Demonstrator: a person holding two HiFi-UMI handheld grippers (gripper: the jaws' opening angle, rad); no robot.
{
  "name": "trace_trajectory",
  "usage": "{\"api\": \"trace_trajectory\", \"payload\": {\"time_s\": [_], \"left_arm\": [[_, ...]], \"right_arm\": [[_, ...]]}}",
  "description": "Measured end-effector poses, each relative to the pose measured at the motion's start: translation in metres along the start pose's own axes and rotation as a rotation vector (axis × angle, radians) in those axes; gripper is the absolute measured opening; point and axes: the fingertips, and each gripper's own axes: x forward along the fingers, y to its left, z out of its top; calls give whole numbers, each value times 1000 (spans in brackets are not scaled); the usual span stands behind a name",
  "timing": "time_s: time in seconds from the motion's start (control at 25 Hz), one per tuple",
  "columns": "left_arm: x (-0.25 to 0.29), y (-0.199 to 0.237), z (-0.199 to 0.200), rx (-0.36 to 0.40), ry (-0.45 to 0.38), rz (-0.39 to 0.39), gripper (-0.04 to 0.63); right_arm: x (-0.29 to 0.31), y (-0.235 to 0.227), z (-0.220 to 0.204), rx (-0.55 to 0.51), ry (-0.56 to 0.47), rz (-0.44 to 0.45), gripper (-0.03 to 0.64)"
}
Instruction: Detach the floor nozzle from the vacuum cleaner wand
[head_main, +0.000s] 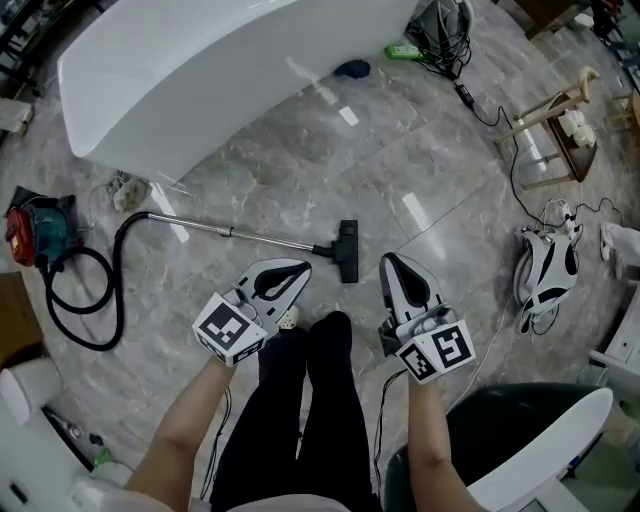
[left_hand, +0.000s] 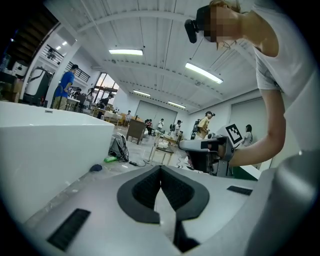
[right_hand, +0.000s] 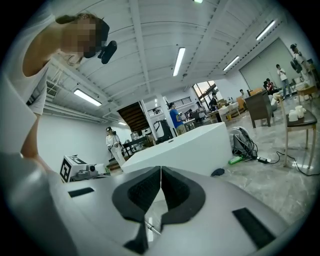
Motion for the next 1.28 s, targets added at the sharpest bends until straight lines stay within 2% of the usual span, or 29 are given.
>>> {"api": "trace_trajectory", "payload": {"time_s": [0.24, 0.56, 0.84, 1.12, 1.28], "left_arm": [[19, 37, -52, 32, 26, 69, 11], [48, 72, -124, 45, 23, 59, 11], [67, 111, -193, 53, 53, 109, 11], [89, 131, -259, 52, 17, 92, 11], [100, 142, -298, 47, 18, 55, 11]], "right_arm": [[15, -25, -47, -29, -18, -42, 17], [50, -53, -129, -77, 13, -62, 17], [71, -87, -194, -88, 15, -56, 17], [80, -119, -257, -107, 22, -68, 17], [90, -133, -292, -120, 25, -54, 17]]}}
